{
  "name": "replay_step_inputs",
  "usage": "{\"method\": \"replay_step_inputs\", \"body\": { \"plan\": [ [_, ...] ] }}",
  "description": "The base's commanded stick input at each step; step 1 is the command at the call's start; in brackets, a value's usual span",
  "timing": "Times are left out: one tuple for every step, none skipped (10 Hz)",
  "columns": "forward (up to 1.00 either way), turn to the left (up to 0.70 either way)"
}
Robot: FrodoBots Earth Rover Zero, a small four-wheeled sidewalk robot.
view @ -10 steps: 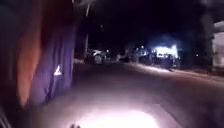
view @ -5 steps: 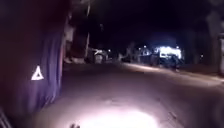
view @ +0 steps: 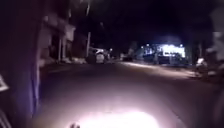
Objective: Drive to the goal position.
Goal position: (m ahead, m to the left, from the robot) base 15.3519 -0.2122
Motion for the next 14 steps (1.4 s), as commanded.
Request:
{"method": "replay_step_inputs", "body": {
  "plan": [
    [1.0, 0.0],
    [1.0, 0.0],
    [1.0, 0.0],
    [1.0, 0.0],
    [1.0, 0.0],
    [1.0, 0.0],
    [1.0, 0.0],
    [1.0, 0.0],
    [1.0, 0.0],
    [1.0, 0.0],
    [1.0, 0.0],
    [1.0, 0.0],
    [1.0, 0.0],
    [1.0, 0.0]
  ]
}}
